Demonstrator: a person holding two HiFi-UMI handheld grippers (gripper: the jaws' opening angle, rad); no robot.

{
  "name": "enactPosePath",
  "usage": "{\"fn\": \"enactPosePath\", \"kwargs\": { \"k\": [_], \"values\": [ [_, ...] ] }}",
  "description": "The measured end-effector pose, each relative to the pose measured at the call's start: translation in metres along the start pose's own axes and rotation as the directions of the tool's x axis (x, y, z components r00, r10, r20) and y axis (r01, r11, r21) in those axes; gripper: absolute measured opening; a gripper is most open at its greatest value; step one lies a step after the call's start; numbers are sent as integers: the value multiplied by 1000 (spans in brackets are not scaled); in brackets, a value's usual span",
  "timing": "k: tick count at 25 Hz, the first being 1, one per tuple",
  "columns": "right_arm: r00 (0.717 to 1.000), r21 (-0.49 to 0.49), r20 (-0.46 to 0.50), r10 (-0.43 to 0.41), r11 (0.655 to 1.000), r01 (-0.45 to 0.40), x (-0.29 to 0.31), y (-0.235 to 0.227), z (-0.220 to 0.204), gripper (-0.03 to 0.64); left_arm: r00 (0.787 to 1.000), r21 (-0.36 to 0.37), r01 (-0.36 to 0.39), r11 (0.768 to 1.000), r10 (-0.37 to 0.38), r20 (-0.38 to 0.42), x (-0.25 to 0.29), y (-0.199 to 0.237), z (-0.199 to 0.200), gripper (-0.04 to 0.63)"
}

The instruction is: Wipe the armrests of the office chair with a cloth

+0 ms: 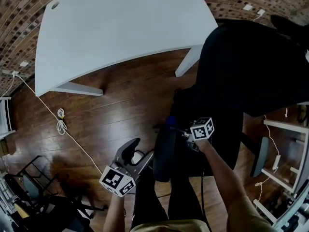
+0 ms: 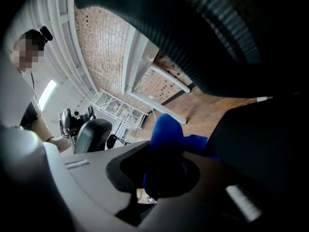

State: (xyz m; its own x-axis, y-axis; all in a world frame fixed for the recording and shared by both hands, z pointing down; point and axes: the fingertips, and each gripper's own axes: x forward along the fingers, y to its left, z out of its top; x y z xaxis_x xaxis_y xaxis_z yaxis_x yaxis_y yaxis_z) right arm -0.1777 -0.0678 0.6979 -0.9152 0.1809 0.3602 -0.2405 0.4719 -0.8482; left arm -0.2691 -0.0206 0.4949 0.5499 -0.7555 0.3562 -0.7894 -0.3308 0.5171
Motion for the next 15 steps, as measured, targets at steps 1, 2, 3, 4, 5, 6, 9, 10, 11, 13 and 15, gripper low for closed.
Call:
{"fn": "enactPosePath", "kwargs": {
  "k": [1, 2, 3, 4, 5, 6, 9, 10, 11, 13, 15],
  "values": [
    [999, 4, -27, 26, 1000, -26, 9, -4, -4, 32, 1000, -3, -4, 1000, 4, -5, 1, 1, -3, 247],
    [997, 8, -54, 46, 999, -46, 16, -8, -8, 32, 1000, -6, -7, 1000, 7, -9, 3, 1, -6, 247],
    [995, 14, -78, 63, 998, -62, 21, -12, -12, 32, 1000, -8, -11, 1000, 11, -11, 4, 1, -9, 247],
    [992, 27, -98, 80, 997, -78, 24, -16, -14, 32, 1000, -10, -13, 1000, 13, -12, 6, 1, -12, 247],
    [989, 43, -115, 98, 995, -94, 26, -18, -15, 32, 1000, -11, -15, 1000, 15, -13, 7, 1, -14, 247],
    [985, 57, -129, 116, 992, -110, 27, -19, -16, 32, 1000, -13, -17, 1000, 17, -15, 7, 2, -16, 247],
    [969, 34, -206, 135, 991, -131, 29, -16, -19, 32, 1000, -18, -24, 1000, 24, -18, 6, 7, -21, 247],
    [960, -1, -251, 122, 992, -126, 31, -14, -22, 32, 999, -19, -27, 999, 26, -20, 6, 8, -23, 247],
    [948, -39, -302, 102, 992, -119, 34, -12, -27, 32, 999, -20, -29, 999, 28, -21, 6, 9, -24, 247],
    [921, -77, -384, 71, 991, -109, 40, -10, -33, 32, 999, -23, -32, 999, 31, -21, 8, 12, -26, 247],
    [905, -35, -414, 96, 992, -121, 41, -10, -36, 32, 999, -29, -32, 999, 31, -17, 9, 12, -27, 247]
  ]
}}
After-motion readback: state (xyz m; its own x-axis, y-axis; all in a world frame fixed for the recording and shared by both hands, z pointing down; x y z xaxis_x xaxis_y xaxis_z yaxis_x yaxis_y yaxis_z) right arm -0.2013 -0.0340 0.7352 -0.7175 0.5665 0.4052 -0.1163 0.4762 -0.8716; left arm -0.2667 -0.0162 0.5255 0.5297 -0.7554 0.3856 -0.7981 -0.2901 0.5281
